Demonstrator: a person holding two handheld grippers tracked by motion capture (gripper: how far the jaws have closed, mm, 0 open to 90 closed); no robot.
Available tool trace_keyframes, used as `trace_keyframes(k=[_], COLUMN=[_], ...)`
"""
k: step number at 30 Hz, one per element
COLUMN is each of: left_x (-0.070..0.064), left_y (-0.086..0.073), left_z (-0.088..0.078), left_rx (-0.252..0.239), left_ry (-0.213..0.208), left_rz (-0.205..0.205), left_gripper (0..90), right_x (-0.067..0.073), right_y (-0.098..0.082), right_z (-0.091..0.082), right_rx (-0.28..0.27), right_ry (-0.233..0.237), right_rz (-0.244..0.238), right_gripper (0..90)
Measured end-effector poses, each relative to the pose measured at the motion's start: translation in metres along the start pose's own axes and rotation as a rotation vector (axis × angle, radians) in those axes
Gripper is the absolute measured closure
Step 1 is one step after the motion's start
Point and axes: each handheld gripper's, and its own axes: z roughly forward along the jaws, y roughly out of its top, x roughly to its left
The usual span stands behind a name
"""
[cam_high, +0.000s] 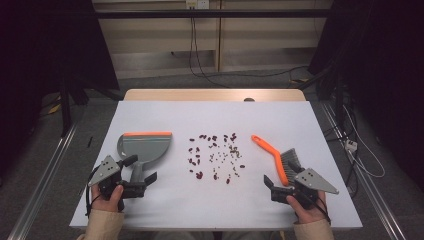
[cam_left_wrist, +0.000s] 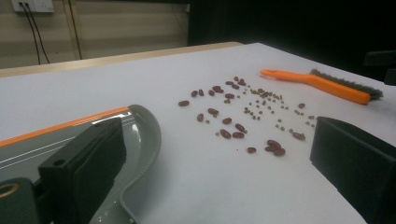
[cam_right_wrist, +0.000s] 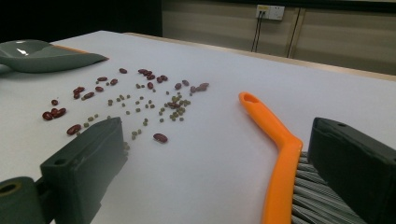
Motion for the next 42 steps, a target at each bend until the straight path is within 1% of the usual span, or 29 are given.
trace_keyframes(k=[5, 7, 8, 12, 17, 21, 24, 26, 27, 29, 30, 32, 35, 37, 39, 41, 42], left_x=[-0.001, 0.000, -0.001, 0.001, 0.001, 0.000, 0.000, 0.001, 0.001, 0.001, 0.001, 0.001, 0.002, 0.002, 0.002, 0.002, 0.002], left_y=[0.001, 0.001, 0.001, 0.001, 0.001, 0.001, 0.001, 0.001, 0.001, 0.001, 0.001, 0.001, 0.001, 0.001, 0.001, 0.001, 0.001], left_z=[0.001, 0.001, 0.001, 0.001, 0.001, 0.003, 0.003, 0.003, 0.003, 0.003, 0.003, 0.003, 0.002, 0.002, 0.002, 0.002, 0.002], left_rx=[-0.008, -0.004, -0.006, -0.012, -0.007, -0.007, -0.008, -0.010, -0.008, -0.011, -0.009, -0.013, -0.012, -0.013, -0.016, -0.015, -0.014], left_ry=[-0.004, -0.004, -0.003, -0.003, -0.005, -0.008, -0.008, -0.007, -0.008, -0.005, -0.006, -0.006, -0.001, 0.000, -0.001, 0.000, 0.000], left_rz=[0.005, 0.007, 0.002, 0.002, -0.001, 0.000, 0.000, -0.003, -0.003, -0.008, -0.008, -0.006, -0.012, -0.012, -0.011, -0.011, -0.012], left_gripper=[3.4, 3.3, 3.4, 3.4, 3.3, 3.3, 3.4, 3.3, 3.3, 3.4, 3.4, 3.4, 3.4, 3.4, 3.4, 3.4, 3.4], right_x=[0.000, 0.000, -0.001, -0.002, -0.001, -0.003, -0.005, -0.010, -0.012, -0.015, -0.020, -0.026, -0.033, -0.038, -0.041, -0.043, -0.045], right_y=[0.002, 0.003, 0.004, 0.005, 0.003, 0.006, 0.010, 0.016, 0.018, 0.020, 0.023, 0.027, 0.034, 0.038, 0.040, 0.041, 0.042], right_z=[0.002, 0.003, 0.003, 0.005, 0.006, 0.007, 0.009, 0.014, 0.016, 0.017, 0.022, 0.026, 0.034, 0.039, 0.045, 0.052, 0.055], right_rx=[0.004, 0.003, 0.004, 0.008, 0.016, 0.019, 0.014, 0.042, 0.047, 0.052, 0.079, 0.104, 0.138, 0.153, 0.169, 0.203, 0.221], right_ry=[0.010, 0.014, 0.012, 0.015, 0.025, 0.026, 0.022, 0.014, 0.002, 0.000, -0.006, 0.001, 0.002, -0.004, 0.017, 0.027, 0.035], right_rz=[-0.010, -0.015, -0.016, -0.014, -0.014, -0.004, -0.010, -0.005, -0.004, 0.000, 0.026, 0.053, 0.065, 0.063, 0.067, 0.068, 0.078], right_gripper=[4.1, 4.2, 4.2, 4.8, 4.8, 4.6, 4.1, 4.9, 6.1, 7.0, 10.2, 11.4, 14.8, 18.2, 22.2, 27.8, 29.4])
